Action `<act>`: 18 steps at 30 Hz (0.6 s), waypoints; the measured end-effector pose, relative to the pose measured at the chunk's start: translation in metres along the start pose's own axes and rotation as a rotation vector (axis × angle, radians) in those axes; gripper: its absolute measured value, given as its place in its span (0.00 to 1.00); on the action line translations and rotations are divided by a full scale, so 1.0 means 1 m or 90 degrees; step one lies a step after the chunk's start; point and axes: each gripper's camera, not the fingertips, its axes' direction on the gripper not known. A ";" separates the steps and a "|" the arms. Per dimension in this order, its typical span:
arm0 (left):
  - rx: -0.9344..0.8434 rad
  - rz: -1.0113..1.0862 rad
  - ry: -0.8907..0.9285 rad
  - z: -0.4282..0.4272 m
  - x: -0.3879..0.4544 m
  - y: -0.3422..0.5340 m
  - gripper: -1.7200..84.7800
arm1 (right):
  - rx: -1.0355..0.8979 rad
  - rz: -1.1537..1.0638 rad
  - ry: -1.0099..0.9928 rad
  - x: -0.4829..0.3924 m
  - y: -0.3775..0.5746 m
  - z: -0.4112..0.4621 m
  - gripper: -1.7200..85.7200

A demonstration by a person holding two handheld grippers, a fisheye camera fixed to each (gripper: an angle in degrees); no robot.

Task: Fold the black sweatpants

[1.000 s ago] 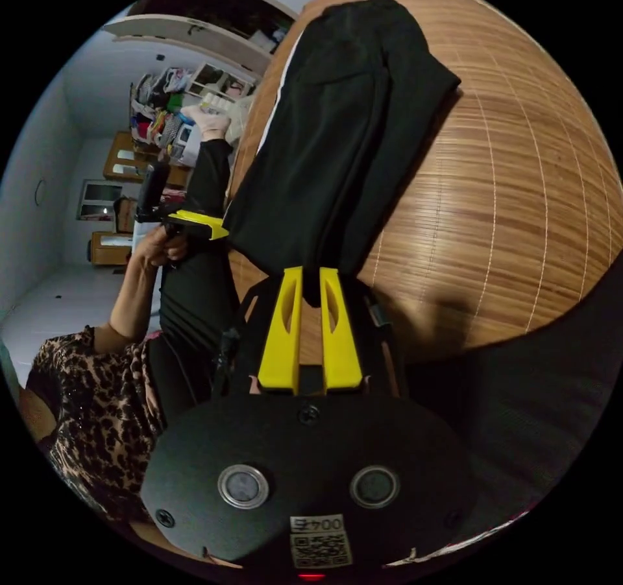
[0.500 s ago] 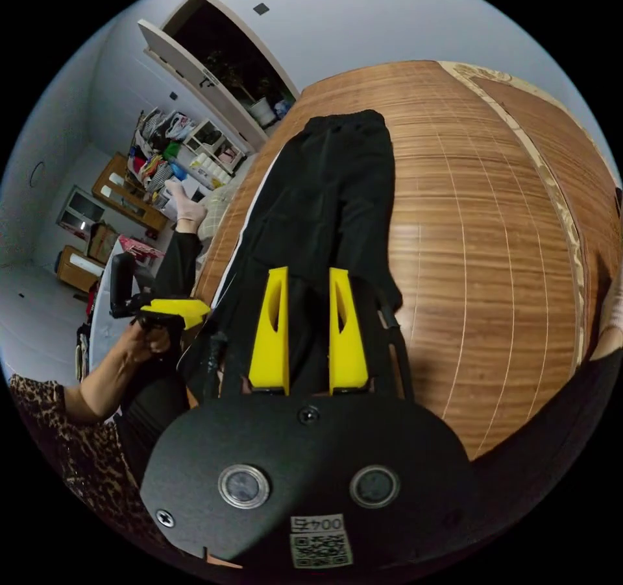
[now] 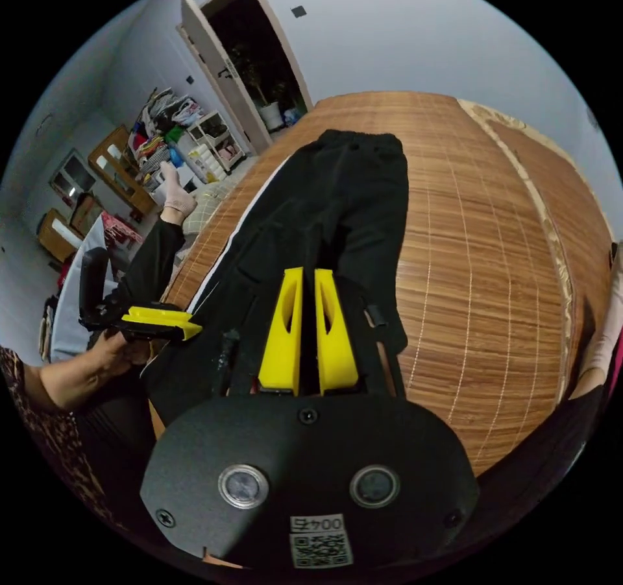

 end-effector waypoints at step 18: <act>0.037 -0.019 -0.012 -0.005 0.007 0.036 0.04 | 0.036 0.012 0.015 -0.023 0.003 -0.020 0.14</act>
